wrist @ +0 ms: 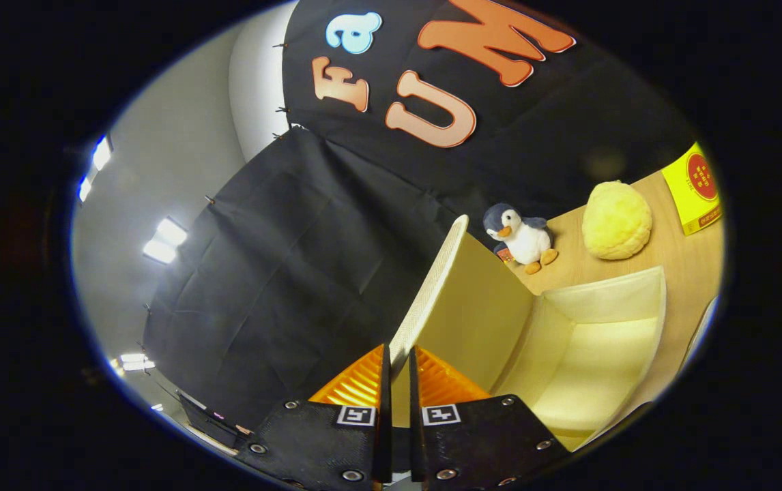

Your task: Open the storage box then place both shoes into the box .Put the left shoe in first, then the right shoe, with the right side of both shoes facing outward in a uniform manner.

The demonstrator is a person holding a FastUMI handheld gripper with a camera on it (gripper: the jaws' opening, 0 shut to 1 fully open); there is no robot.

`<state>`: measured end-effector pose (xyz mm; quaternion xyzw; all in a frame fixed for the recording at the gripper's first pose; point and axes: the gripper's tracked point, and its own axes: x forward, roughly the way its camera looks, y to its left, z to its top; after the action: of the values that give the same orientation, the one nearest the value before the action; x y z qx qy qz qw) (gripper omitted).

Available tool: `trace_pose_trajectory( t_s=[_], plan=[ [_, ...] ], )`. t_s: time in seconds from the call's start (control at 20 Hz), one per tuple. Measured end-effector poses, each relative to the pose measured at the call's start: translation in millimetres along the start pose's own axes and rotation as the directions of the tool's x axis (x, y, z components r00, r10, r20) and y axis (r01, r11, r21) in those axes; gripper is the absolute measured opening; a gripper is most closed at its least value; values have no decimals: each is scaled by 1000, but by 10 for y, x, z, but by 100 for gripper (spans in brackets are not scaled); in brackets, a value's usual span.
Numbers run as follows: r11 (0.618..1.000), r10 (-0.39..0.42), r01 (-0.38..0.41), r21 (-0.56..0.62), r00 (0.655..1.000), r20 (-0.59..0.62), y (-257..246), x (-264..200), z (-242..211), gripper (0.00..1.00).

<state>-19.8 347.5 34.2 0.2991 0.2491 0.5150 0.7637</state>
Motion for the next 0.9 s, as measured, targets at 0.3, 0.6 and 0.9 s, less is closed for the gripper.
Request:
trace_pose_trajectory(
  t_s=[0.3, 0.6, 0.9],
  plan=[
    [991, -74, 67, -114, 995, -65, 135, 494, -192, 27],
    [985, -98, 92, -147, 995, -34, 221, 618, -168, 98],
    [915, -282, 311, -257, 948, 146, -287, 113, 212, 98]
  ],
)
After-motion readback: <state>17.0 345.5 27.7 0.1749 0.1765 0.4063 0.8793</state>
